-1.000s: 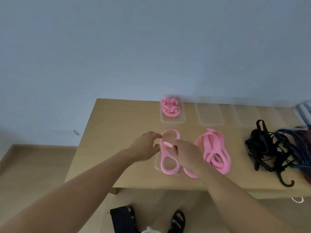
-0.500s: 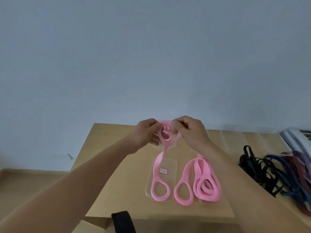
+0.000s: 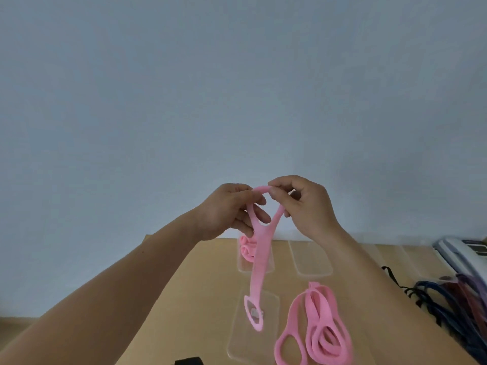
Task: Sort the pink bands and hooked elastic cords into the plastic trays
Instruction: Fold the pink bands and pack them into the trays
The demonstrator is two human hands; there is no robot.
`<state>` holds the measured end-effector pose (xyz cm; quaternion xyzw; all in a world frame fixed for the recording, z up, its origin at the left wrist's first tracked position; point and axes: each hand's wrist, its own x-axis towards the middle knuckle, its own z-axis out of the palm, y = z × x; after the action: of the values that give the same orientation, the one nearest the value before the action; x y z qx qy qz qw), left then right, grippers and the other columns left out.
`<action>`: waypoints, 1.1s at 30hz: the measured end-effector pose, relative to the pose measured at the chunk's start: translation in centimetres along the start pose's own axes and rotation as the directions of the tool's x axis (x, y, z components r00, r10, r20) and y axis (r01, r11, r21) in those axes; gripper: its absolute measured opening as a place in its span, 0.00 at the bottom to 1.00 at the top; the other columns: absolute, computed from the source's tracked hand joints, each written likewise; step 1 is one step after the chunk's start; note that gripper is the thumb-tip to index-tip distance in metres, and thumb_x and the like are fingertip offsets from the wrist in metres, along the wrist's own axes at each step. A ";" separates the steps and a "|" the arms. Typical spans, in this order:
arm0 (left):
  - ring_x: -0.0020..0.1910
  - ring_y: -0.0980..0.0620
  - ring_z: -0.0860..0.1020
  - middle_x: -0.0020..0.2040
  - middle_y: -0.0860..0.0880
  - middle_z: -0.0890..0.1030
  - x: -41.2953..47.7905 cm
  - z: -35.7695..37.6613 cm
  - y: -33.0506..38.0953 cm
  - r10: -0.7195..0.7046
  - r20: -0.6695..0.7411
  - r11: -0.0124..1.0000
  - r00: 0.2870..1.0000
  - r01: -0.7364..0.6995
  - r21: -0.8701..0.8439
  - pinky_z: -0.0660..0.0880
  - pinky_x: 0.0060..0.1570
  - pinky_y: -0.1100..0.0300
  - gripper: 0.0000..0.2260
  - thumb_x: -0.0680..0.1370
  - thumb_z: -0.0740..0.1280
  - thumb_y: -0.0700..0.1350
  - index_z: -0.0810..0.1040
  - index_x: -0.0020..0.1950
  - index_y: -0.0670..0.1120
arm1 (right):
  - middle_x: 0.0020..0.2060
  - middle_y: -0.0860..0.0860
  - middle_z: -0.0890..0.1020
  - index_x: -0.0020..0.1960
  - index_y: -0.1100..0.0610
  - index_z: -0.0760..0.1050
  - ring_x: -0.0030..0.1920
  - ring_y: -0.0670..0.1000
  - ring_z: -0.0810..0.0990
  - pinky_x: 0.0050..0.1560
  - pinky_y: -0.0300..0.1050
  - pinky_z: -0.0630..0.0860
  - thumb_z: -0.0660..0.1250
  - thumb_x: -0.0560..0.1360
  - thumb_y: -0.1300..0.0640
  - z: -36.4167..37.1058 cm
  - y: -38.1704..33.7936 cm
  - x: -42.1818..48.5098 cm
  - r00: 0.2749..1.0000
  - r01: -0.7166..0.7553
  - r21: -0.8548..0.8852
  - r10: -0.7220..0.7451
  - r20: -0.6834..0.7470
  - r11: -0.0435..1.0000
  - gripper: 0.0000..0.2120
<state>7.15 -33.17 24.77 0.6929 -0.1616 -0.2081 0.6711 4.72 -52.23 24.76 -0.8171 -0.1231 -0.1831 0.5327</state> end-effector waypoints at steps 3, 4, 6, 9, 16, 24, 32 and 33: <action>0.33 0.43 0.80 0.43 0.37 0.83 -0.2 0.0 0.7 -0.009 -0.008 0.996 1.000 0.009 -0.086 0.78 0.32 0.56 0.09 0.81 0.63 0.45 0.79 0.49 0.39 | 0.41 0.35 0.82 0.43 0.36 0.80 0.33 0.42 0.76 0.38 0.34 0.73 0.72 0.75 0.58 0.3 -0.1 -0.3 0.996 0.082 -0.032 -0.083 -0.030 0.996 0.15; 0.32 0.42 0.80 0.42 0.37 0.83 -0.3 0.0 0.9 -0.019 -0.009 0.993 1.000 0.018 -0.117 0.78 0.32 0.55 0.10 0.80 0.63 0.45 0.78 0.49 0.39 | 0.41 0.36 0.82 0.44 0.37 0.80 0.35 0.41 0.76 0.38 0.32 0.72 0.73 0.74 0.59 0.4 -0.2 -0.4 0.993 0.109 -0.041 -0.111 -0.041 0.993 0.15; 0.32 0.42 0.79 0.42 0.38 0.83 -0.4 0.1 1.1 -0.037 -0.025 0.988 0.999 0.033 -0.149 0.78 0.32 0.55 0.13 0.80 0.63 0.48 0.78 0.48 0.39 | 0.41 0.39 0.82 0.45 0.39 0.80 0.37 0.40 0.76 0.38 0.30 0.69 0.73 0.74 0.61 0.5 -0.3 -0.6 0.986 0.159 -0.053 -0.161 -0.044 0.986 0.16; 0.31 0.44 0.79 0.43 0.39 0.84 -0.6 0.0 1.1 0.007 -0.051 0.995 0.999 -0.012 -0.099 0.78 0.32 0.55 0.09 0.80 0.66 0.46 0.77 0.48 0.39 | 0.40 0.40 0.82 0.46 0.41 0.81 0.37 0.40 0.77 0.38 0.30 0.70 0.73 0.73 0.62 0.5 -0.3 -1.1 0.989 0.144 -0.019 -0.144 -0.013 0.989 0.14; 0.35 0.43 0.81 0.44 0.40 0.84 -1.1 0.2 0.3 0.155 -0.127 0.988 0.980 -0.151 0.039 0.79 0.35 0.56 0.10 0.75 0.74 0.43 0.77 0.48 0.40 | 0.37 0.53 0.85 0.44 0.55 0.83 0.31 0.50 0.79 0.32 0.41 0.76 0.64 0.81 0.51 0.0 0.0 -1.6 0.987 -0.150 0.211 0.133 0.095 0.966 0.13; 0.40 0.45 0.84 0.44 0.41 0.84 -1.4 0.5 -0.4 0.087 -0.177 0.996 0.980 -0.083 0.032 0.81 0.41 0.54 0.14 0.74 0.75 0.43 0.75 0.54 0.39 | 0.32 0.54 0.83 0.45 0.52 0.82 0.31 0.53 0.81 0.33 0.41 0.77 0.71 0.76 0.62 0.4 0.7 -1.6 0.994 -0.086 0.194 0.069 0.090 0.977 0.06; 0.47 0.37 0.83 0.48 0.35 0.84 -2.0 -0.2 -0.3 -0.047 -0.051 0.996 0.998 0.051 0.068 0.80 0.43 0.56 0.10 0.79 0.69 0.45 0.80 0.53 0.37 | 0.33 0.44 0.82 0.45 0.48 0.80 0.32 0.48 0.81 0.35 0.37 0.76 0.69 0.76 0.64 1.0 1.0 -2.0 0.999 0.001 0.094 -0.005 0.037 0.996 0.11; 0.45 0.37 0.83 0.48 0.34 0.83 -1.9 -0.2 -0.2 -0.031 -0.065 0.998 0.997 0.034 0.054 0.80 0.43 0.55 0.09 0.79 0.69 0.43 0.81 0.54 0.38 | 0.34 0.43 0.81 0.45 0.47 0.80 0.32 0.46 0.81 0.35 0.36 0.76 0.69 0.76 0.65 1.1 0.9 -2.1 0.999 0.019 0.083 -0.022 0.031 0.996 0.12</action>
<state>5.57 -32.01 24.67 0.7201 -0.1344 -0.1923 0.6530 3.36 -51.63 22.71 -0.7959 -0.1473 -0.1704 0.5620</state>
